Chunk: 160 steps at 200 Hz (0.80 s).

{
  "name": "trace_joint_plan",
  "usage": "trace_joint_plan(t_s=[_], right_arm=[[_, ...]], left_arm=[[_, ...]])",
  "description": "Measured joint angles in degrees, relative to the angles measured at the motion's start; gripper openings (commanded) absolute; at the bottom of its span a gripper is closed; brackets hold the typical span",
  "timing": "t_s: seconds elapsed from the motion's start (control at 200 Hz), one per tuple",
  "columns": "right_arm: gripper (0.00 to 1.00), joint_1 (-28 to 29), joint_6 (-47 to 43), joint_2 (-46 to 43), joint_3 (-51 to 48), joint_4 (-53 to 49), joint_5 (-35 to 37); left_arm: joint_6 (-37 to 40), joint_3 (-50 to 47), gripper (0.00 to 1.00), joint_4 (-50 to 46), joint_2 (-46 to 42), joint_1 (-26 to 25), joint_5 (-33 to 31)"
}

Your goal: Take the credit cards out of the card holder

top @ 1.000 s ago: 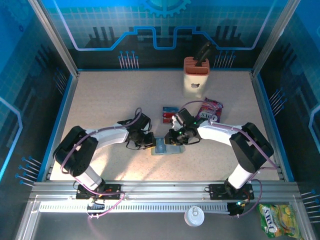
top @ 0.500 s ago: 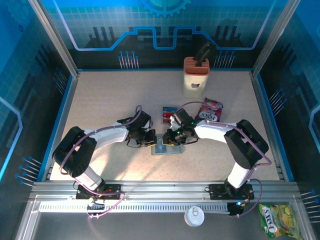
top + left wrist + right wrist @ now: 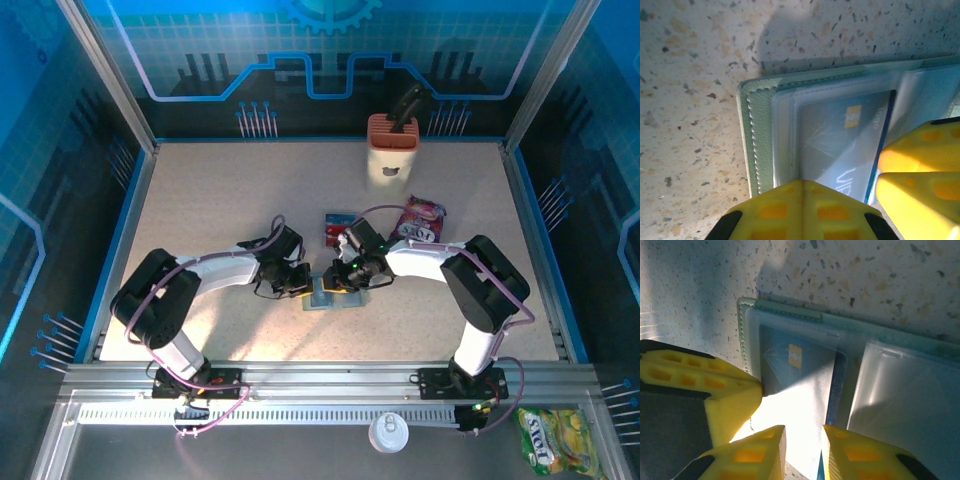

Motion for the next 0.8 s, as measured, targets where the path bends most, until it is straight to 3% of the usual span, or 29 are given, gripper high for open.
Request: trace_joint_plan(t_s=[0.8], right_arm=[[0.26, 0.1, -0.9, 1.8, 2.2, -3.3, 2.1]], left_arm=[[1.1, 0.0, 0.0, 0.0, 0.1, 0.0, -0.2]])
